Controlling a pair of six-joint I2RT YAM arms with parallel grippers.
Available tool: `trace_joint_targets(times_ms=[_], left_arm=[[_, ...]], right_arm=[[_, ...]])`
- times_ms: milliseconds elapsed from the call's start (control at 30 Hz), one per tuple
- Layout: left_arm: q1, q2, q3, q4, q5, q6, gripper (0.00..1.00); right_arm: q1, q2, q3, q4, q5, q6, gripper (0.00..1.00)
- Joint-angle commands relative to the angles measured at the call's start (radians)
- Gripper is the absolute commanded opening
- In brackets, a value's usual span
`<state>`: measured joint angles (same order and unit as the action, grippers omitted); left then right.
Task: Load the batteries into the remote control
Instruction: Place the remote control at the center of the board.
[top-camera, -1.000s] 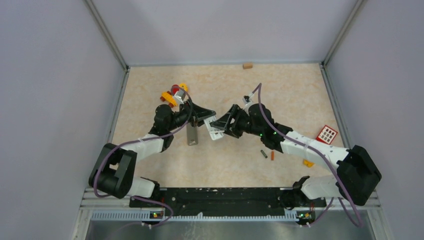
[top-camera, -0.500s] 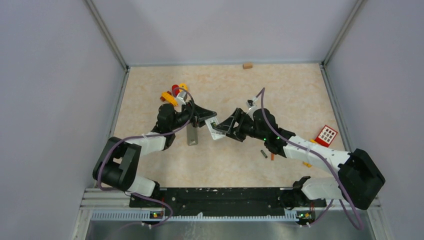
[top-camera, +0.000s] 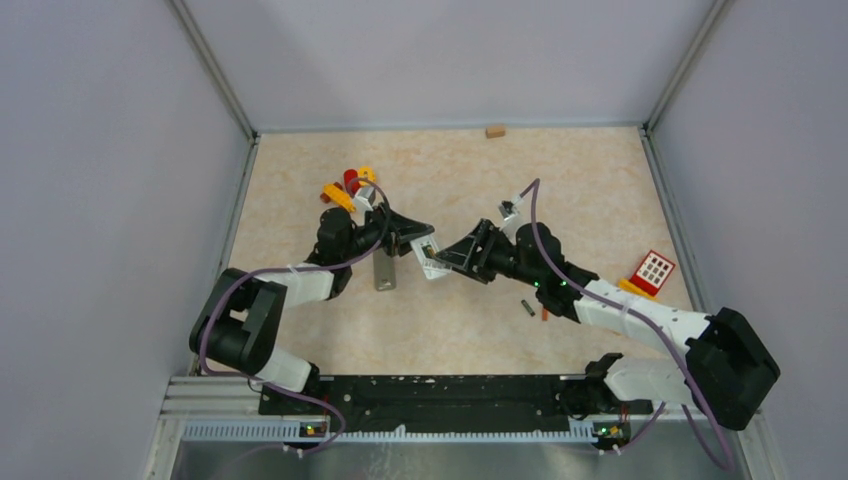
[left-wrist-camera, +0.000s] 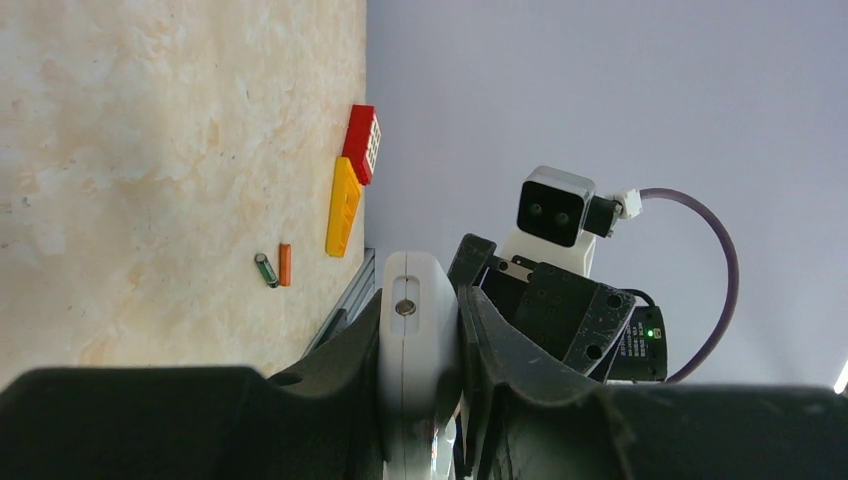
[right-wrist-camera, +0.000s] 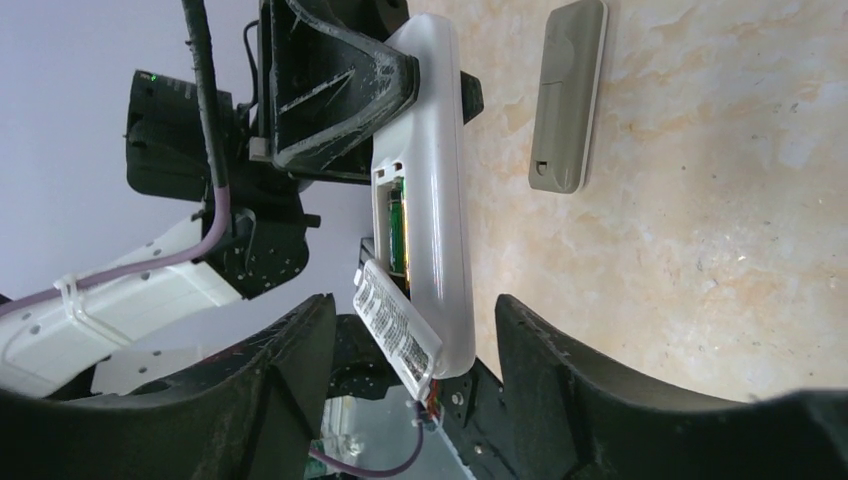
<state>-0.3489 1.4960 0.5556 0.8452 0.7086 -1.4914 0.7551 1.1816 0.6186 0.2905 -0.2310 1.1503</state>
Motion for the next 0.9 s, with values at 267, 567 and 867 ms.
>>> trace_joint_targets(times_ms=[267, 567, 867], left_arm=[[-0.002, 0.001, 0.025, 0.051, -0.018, -0.004, 0.0], [-0.002, -0.003, 0.024, 0.022, -0.029, 0.018, 0.0], [-0.002, -0.01, 0.026, -0.018, -0.049, 0.058, 0.0]], right_arm=[[-0.011, -0.045, -0.002, -0.02, -0.007, -0.02, 0.36], [-0.011, -0.082, -0.004, -0.055, 0.006, -0.017, 0.07], [-0.021, -0.137, -0.069, 0.032, 0.021, 0.06, 0.0]])
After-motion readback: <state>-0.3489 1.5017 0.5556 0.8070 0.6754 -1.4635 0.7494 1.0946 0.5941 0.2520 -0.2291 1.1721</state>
